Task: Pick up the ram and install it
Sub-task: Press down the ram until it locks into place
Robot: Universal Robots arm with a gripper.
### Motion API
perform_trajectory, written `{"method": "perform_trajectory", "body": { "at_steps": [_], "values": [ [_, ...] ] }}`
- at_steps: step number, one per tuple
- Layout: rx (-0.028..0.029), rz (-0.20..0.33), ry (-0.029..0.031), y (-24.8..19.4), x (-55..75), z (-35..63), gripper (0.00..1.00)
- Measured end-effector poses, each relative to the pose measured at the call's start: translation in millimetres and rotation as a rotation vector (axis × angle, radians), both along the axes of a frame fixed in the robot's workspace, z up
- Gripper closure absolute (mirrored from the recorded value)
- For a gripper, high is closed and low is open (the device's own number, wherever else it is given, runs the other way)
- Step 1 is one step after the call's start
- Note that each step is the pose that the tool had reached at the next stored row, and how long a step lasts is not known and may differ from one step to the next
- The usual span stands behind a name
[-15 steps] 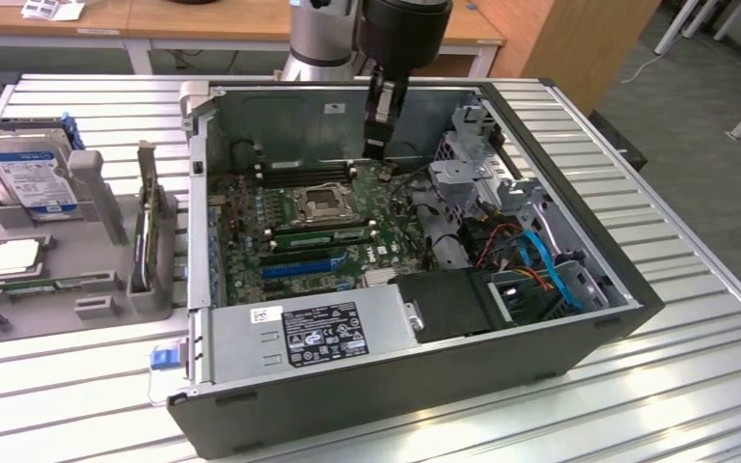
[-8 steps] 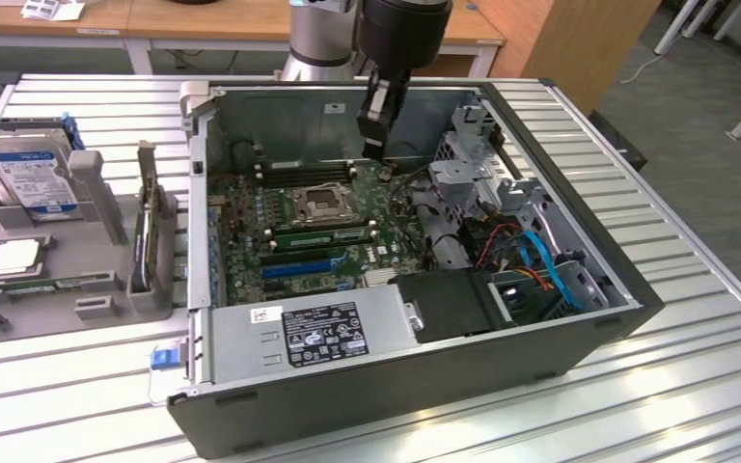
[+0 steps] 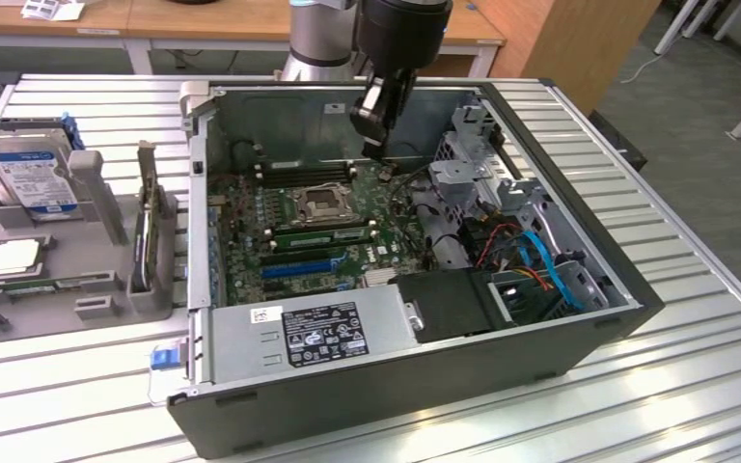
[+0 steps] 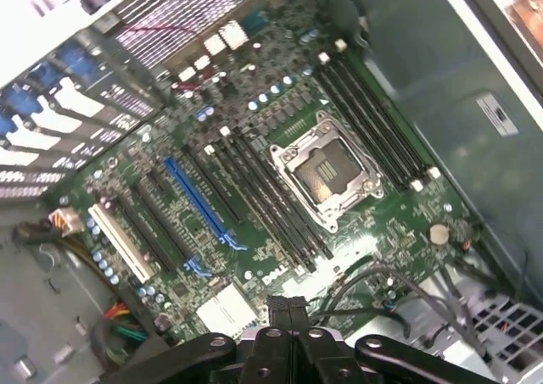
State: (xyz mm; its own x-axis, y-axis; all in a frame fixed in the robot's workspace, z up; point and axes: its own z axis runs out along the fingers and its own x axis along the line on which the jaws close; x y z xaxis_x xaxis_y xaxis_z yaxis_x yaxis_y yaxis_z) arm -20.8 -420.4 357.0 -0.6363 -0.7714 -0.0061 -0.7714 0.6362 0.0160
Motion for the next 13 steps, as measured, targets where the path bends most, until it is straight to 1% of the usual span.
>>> {"method": "perform_trajectory", "body": {
  "at_steps": [13],
  "values": [
    [-0.0001,-0.232,0.0001,0.0,0.0,0.0,0.89]
  ]
}}
